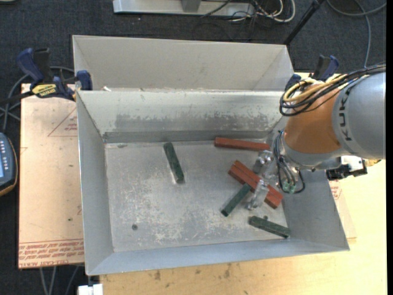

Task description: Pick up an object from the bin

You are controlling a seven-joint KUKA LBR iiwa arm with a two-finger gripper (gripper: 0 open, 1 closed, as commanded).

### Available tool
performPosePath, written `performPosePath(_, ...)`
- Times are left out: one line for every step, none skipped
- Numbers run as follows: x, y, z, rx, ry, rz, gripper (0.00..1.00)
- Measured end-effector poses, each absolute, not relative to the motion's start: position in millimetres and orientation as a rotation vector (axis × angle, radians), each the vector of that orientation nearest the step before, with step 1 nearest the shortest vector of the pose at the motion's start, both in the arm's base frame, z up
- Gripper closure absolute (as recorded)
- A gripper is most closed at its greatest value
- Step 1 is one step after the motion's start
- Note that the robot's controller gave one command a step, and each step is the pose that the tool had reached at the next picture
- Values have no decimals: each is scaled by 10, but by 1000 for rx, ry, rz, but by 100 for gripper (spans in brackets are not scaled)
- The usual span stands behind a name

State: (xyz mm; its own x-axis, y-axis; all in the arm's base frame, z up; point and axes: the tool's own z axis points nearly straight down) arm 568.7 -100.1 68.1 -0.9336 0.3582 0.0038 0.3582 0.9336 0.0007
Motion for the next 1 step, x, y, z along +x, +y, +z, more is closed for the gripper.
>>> performPosePath(5701,-1011,713,-575,-3090,-2,100)
